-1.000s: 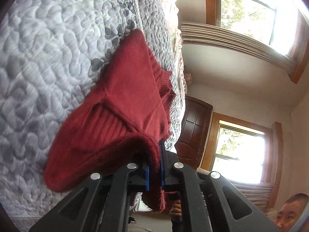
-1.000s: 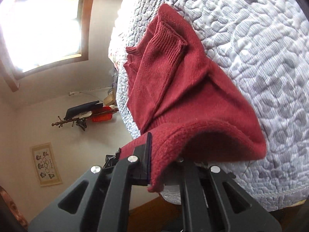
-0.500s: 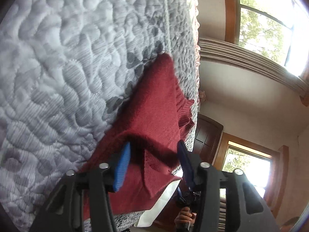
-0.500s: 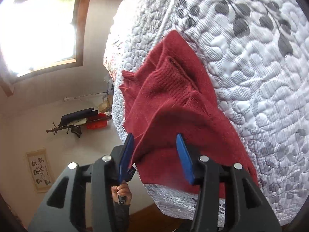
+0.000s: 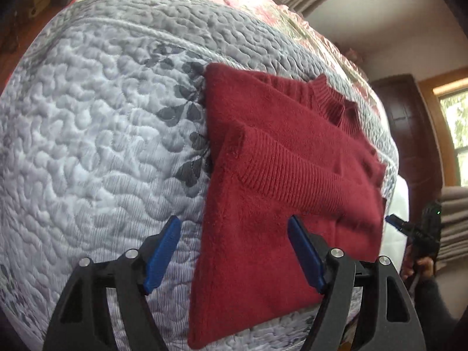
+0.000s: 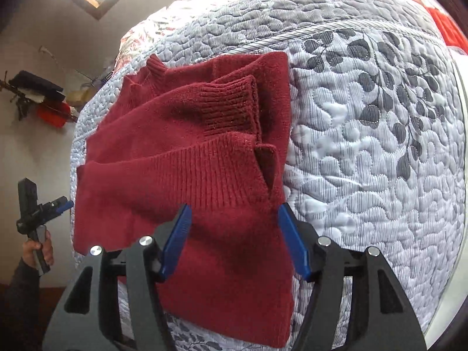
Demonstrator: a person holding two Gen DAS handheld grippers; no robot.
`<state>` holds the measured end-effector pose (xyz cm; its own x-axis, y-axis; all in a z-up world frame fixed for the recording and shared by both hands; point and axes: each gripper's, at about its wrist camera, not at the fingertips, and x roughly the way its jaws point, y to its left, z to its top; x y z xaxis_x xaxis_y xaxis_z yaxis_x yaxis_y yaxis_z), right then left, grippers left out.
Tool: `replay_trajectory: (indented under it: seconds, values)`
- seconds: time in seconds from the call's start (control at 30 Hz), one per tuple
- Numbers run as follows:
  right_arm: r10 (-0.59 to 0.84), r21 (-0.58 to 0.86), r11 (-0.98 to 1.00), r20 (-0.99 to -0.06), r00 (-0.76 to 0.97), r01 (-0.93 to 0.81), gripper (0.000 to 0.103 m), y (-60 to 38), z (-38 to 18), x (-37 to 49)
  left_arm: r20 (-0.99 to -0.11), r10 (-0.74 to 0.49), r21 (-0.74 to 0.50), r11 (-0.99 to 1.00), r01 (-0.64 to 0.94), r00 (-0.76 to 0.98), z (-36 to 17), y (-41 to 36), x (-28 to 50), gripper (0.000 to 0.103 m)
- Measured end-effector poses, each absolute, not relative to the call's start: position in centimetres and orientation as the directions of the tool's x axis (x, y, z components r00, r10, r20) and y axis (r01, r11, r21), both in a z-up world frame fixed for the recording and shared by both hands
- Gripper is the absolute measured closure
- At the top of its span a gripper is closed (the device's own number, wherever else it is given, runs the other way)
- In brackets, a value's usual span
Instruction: Fold small clothes
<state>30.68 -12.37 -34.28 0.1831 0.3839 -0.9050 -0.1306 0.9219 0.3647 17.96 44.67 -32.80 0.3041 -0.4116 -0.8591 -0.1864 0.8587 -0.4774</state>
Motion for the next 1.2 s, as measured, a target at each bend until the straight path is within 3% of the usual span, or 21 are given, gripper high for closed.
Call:
replay_trajectory:
  seconds: [0.17,0.2,0.23,0.27,0.3,0.33,0.37,0.5,0.57,0.63,0.67,0.73,0.77,0.8,0.87,0.9,1.0,1.2]
  values:
    - [0.355,0.332,0.932,-0.917,0.181,-0.144,0.039,-11.7,-34.9,32.0,-0.902,-0.344,-0.381,0.919,-0.105,0.260,-34.1,42.1,20.8,0.028]
    - [0.355,0.332,0.932,-0.918,0.176,-0.147,0.039,-11.7,-35.1,32.2,-0.908,-0.335,-0.364,0.928,-0.083,0.251,-34.1,41.6,21.0,0.033]
    - [0.364,0.341,0.928,-0.915,0.171,-0.149,0.045,-11.6,-34.9,32.2,-0.912,-0.324,-0.349,0.935,-0.059,0.253,-33.9,41.3,21.1,0.048]
    - [0.362,0.339,0.928,-0.917,0.166,-0.154,0.051,-11.6,-34.8,32.2,-0.913,-0.320,-0.340,0.940,-0.039,0.253,-33.7,41.0,21.1,0.057]
    - [0.347,0.321,0.933,-0.922,0.173,-0.164,0.065,-11.6,-34.7,32.1,-0.916,-0.314,-0.330,0.944,-0.023,0.248,-33.5,40.7,21.1,0.071]
    - [0.357,0.328,0.929,-0.918,0.175,-0.172,0.087,-11.6,-34.5,32.1,-0.920,-0.301,-0.313,0.950,-0.008,0.250,-33.2,40.5,21.2,0.081]
    - [0.372,0.345,0.923,-0.914,0.160,-0.171,0.094,-11.7,-34.5,32.0,-0.922,-0.290,-0.299,0.954,0.006,0.255,-33.1,40.1,21.3,0.083]
    - [0.363,0.329,0.923,-0.918,0.162,-0.200,0.093,-11.4,-34.2,31.8,-0.925,-0.276,-0.278,0.960,0.030,0.261,-32.9,39.4,21.3,0.083]
    - [0.334,0.302,0.934,-0.928,0.167,-0.193,0.088,-11.5,-34.3,31.9,-0.926,-0.287,-0.290,0.957,0.023,0.247,-33.3,39.3,21.5,0.074]
    - [0.287,0.250,0.951,-0.935,0.210,-0.185,0.070,-11.9,-34.1,31.9,-0.924,-0.292,-0.298,0.955,0.015,0.246,-33.8,39.0,22.0,0.060]
    - [0.264,0.227,0.957,-0.937,0.230,-0.179,0.065,-12.2,-33.9,31.8,-0.923,-0.297,-0.303,0.953,0.014,0.247,-33.9,39.0,22.0,0.058]
    - [0.251,0.215,0.963,-0.937,0.244,-0.165,0.043,-12.8,-33.9,31.8,-0.917,-0.308,-0.315,0.949,0.013,0.254,-33.9,39.0,22.2,0.052]
    - [0.249,0.215,0.963,-0.938,0.239,-0.161,0.042,-13.0,-34.1,31.9,-0.915,-0.312,-0.319,0.948,0.014,0.257,-33.9,38.9,22.3,0.052]
    - [0.253,0.220,0.962,-0.939,0.231,-0.159,0.043,-13.2,-34.4,32.0,-0.913,-0.315,-0.323,0.946,0.014,0.258,-33.9,38.9,22.4,0.052]
    - [0.282,0.249,0.953,-0.937,0.205,-0.172,0.056,-13.0,-34.9,32.0,-0.911,-0.322,-0.330,0.944,0.011,0.258,-34.0,38.9,22.5,0.052]
    - [0.297,0.264,0.947,-0.937,0.186,-0.184,0.070,-12.7,-35.0,32.0,-0.908,-0.327,-0.336,0.942,0.013,0.261,-34.0,38.8,22.5,0.054]
    - [0.273,0.230,0.947,-0.944,0.185,-0.225,0.087,-11.9,-34.9,31.8,-0.906,-0.337,-0.345,0.939,0.016,0.255,-34.1,38.7,22.5,0.086]
    - [0.271,0.226,0.951,-0.938,0.215,-0.211,0.095,-12.2,-34.1,31.6,-0.893,-0.345,-0.363,0.932,-0.008,0.290,-33.7,39.4,22.3,0.090]
